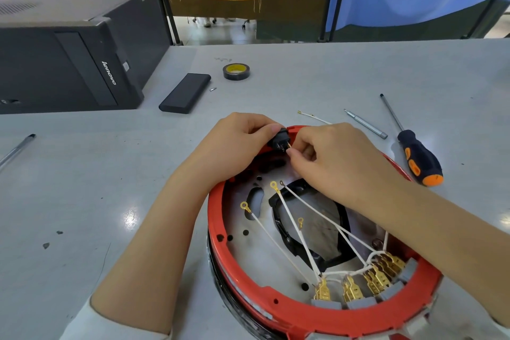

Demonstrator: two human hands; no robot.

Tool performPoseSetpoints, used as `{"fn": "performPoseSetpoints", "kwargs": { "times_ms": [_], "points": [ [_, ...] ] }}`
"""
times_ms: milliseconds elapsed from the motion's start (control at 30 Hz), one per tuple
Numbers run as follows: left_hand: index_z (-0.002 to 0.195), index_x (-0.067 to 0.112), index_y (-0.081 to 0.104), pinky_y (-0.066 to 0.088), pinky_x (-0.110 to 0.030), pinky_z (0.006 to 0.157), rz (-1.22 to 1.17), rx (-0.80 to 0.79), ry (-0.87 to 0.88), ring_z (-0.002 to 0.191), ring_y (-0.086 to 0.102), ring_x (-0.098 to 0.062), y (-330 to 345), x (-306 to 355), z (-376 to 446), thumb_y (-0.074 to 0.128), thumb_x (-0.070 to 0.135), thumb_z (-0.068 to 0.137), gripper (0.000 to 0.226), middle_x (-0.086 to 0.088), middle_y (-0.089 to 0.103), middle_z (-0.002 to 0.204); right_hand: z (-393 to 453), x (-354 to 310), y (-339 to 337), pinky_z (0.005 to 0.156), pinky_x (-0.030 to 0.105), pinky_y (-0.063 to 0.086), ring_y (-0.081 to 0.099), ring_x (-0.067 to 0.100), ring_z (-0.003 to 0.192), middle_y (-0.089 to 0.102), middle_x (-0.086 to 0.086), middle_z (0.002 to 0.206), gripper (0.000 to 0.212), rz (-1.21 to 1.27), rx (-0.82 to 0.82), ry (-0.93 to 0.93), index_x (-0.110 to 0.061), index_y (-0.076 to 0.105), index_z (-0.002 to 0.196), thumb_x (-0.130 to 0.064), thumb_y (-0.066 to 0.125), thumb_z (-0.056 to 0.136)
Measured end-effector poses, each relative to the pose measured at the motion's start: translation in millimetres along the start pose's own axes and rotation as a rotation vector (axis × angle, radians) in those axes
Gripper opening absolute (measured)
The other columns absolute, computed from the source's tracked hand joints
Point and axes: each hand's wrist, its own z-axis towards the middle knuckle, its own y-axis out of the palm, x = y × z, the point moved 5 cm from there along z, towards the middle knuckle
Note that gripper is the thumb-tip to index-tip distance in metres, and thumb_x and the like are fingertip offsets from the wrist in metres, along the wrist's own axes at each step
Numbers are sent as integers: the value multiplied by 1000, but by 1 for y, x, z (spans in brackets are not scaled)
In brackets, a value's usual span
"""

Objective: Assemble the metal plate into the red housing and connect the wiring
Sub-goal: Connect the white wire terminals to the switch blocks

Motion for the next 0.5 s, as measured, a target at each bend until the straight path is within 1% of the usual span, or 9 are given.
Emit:
{"fn": "performPoseSetpoints", "kwargs": {
  "times_ms": [67, 233, 400, 500],
  "points": [
    [100, 31, 75, 51, -33, 93, -2, 0, -4, 96, 66, -8, 0, 0, 0, 51, 34, 100, 25, 11, 74, 94, 0, 0, 1, 65, 37, 50, 60, 20, 68, 64, -2, 66, 20, 5, 8, -2, -19, 63, 72, -28, 54, 87],
    [99, 31, 76, 50, -29, 90, 1, -7, -11, 94, 66, -9, 0, 0, 0, 51, 34, 100, 25, 10, 75, 93, 1, -2, 1, 62, 37, 49, 60, 22, 67, 64, 0, 67, 19, -13, 26, -28, -17, 63, 74, -28, 55, 87],
    [99, 32, 75, 50, -30, 89, 15, -21, -3, 94, 66, -9, 0, -1, 1, 51, 34, 100, 25, 9, 75, 93, 1, -3, 0, 60, 36, 48, 58, 21, 64, 62, 1, 66, 19, -25, 30, -48, -15, 63, 75, -26, 55, 89],
    [99, 31, 76, 51, -31, 90, 10, -27, 10, 94, 66, -9, 0, 0, 1, 51, 33, 100, 25, 9, 75, 93, 1, -2, 0, 62, 36, 48, 59, 21, 66, 63, 1, 68, 20, -17, 19, -40, -15, 63, 76, -27, 54, 89]
  ]
}}
